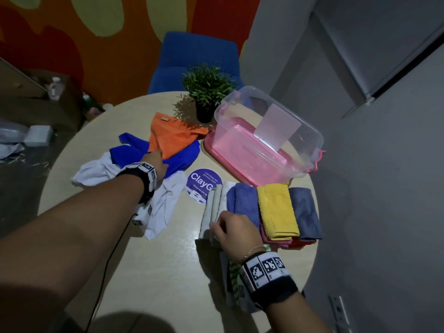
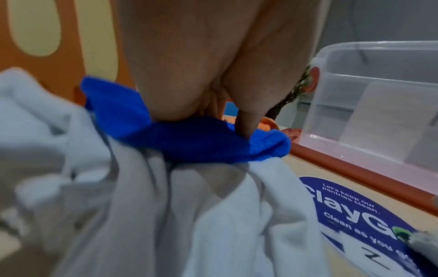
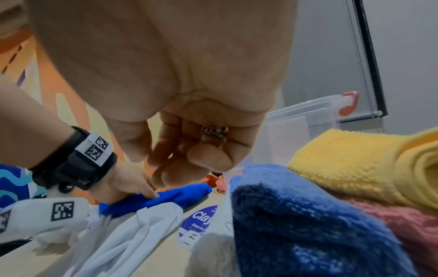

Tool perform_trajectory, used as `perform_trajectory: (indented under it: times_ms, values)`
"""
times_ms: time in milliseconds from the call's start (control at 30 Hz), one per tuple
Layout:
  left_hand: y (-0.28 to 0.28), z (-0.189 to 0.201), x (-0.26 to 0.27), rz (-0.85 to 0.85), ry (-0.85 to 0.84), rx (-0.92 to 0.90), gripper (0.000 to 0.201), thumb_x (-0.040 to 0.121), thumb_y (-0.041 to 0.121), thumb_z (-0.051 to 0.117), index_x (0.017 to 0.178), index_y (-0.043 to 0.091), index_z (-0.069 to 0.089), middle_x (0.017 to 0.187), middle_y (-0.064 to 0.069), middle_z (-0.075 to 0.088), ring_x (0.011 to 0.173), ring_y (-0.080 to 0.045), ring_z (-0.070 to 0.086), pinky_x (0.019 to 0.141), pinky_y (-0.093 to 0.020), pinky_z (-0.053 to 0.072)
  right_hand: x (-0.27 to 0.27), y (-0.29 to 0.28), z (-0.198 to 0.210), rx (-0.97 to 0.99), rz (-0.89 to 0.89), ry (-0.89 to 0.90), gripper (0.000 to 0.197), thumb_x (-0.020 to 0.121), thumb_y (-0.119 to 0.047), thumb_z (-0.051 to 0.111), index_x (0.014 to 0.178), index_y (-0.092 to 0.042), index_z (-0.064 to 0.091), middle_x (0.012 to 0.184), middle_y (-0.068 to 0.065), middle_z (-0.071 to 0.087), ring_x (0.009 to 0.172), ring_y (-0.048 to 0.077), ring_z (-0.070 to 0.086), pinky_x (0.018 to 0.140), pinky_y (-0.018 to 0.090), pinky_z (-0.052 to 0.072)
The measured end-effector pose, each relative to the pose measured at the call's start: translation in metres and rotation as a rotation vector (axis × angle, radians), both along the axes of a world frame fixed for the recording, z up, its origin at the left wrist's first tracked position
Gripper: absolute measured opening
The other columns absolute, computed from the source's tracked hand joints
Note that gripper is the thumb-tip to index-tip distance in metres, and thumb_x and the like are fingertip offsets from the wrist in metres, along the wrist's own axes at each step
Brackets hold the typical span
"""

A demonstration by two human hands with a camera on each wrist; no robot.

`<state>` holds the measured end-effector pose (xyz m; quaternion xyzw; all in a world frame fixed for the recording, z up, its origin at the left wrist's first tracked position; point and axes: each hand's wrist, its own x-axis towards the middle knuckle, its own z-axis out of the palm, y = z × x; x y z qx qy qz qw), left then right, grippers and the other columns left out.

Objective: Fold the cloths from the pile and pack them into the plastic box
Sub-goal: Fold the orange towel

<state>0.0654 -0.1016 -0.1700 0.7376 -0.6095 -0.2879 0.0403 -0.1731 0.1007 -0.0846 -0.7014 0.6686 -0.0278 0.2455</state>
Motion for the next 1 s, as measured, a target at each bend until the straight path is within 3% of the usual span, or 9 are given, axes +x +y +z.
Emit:
perform_trajectory:
  times_ms: [67,167,333,467,567,667,833,933,1000]
  values:
    - [0.004,-0.009,0.001,0.076,0.058,0.003,0.034,0.093,0.025,0.066,0.124,0.012,0.063,0.121,-0.019,0.066,0.105,-0.038,0.062,0.087,-0.038,0.052,0.003,-0.003,-0.002,-0.016,-0.004,-0.014,0.031,0.097,-0.05,0.047,0.089,-0.022,0.058,0.086,0.0,0.064,0.083,0.021,0.06,0.074,0.041,0.055]
    - [0.009,-0.011,-0.001,0.25,0.205,-0.054,0.013,0.092,0.026,0.068,0.095,0.013,0.067,0.095,-0.011,0.067,0.089,-0.033,0.062,0.074,-0.032,0.046,0.003,-0.003,-0.002,-0.004,-0.003,-0.03,0.031,0.097,-0.05,0.047,0.09,-0.023,0.059,0.085,-0.001,0.064,0.081,0.018,0.06,0.074,0.041,0.056]
    - [0.008,0.023,-0.009,0.545,0.531,-0.181,0.011,0.088,0.025,0.067,0.092,0.017,0.074,0.094,-0.007,0.068,0.088,-0.029,0.059,0.082,-0.035,0.052,0.008,-0.005,0.003,-0.004,0.015,-0.053,0.029,0.098,-0.047,0.048,0.091,-0.022,0.06,0.086,-0.001,0.065,0.08,0.016,0.061,0.073,0.038,0.056]
    - [0.005,0.068,-0.016,0.656,0.637,-0.319,0.013,0.071,0.018,0.067,0.075,0.01,0.076,0.076,-0.009,0.07,0.072,-0.024,0.06,0.066,-0.033,0.053,0.011,-0.01,0.014,-0.046,0.021,-0.068,0.027,0.098,-0.046,0.049,0.089,-0.023,0.06,0.085,-0.002,0.065,0.08,0.016,0.06,0.07,0.037,0.054]
    - [0.008,0.104,-0.019,0.497,0.655,-0.51,0.016,0.085,0.021,0.068,0.094,0.016,0.08,0.092,0.0,0.076,0.088,-0.017,0.07,0.087,-0.033,0.058,0.012,-0.014,0.024,-0.109,0.002,-0.104,0.024,0.097,-0.043,0.052,0.085,-0.024,0.059,0.086,-0.005,0.064,0.079,0.015,0.059,0.07,0.036,0.052]
    - [0.023,0.143,-0.022,0.179,0.625,-0.607,0.018,0.095,0.022,0.061,0.105,0.024,0.077,0.106,0.008,0.073,0.103,-0.011,0.065,0.098,-0.031,0.05,0.015,-0.021,0.038,-0.262,-0.012,-0.223,0.011,0.095,-0.034,0.058,0.1,-0.025,0.061,0.107,-0.006,0.059,0.098,0.014,0.057,0.084,0.035,0.05]
    - [0.066,0.202,-0.022,-0.286,0.71,-0.559,0.026,0.1,0.007,0.054,0.11,0.021,0.074,0.109,0.01,0.07,0.103,0.007,0.061,0.097,-0.015,0.046,0.025,-0.041,0.077,-0.644,-0.064,-0.358,0.049,0.086,-0.022,0.069,0.131,-0.017,0.05,0.136,0.0,0.046,0.128,0.017,0.042,0.11,0.017,0.022]
    - [0.088,0.221,-0.021,-0.533,0.715,-0.467,0.023,0.097,0.004,0.06,0.113,0.013,0.074,0.107,0.006,0.073,0.101,0.004,0.065,0.091,-0.012,0.046,0.033,-0.054,0.1,-0.624,0.005,-0.523,0.075,0.08,-0.023,0.074,0.144,-0.021,0.035,0.146,-0.002,0.041,0.136,0.013,0.036,0.115,0.032,0.031]
    - [0.1,0.227,-0.021,-0.609,0.788,-0.399,0.024,0.092,0.002,0.067,0.111,0.014,0.073,0.105,0.001,0.075,0.1,-0.002,0.068,0.089,-0.016,0.049,0.037,-0.06,0.108,-0.478,0.07,-0.61,0.082,0.077,-0.021,0.078,0.146,-0.022,0.033,0.138,-0.003,0.051,0.126,0.006,0.047,0.107,0.023,0.038]
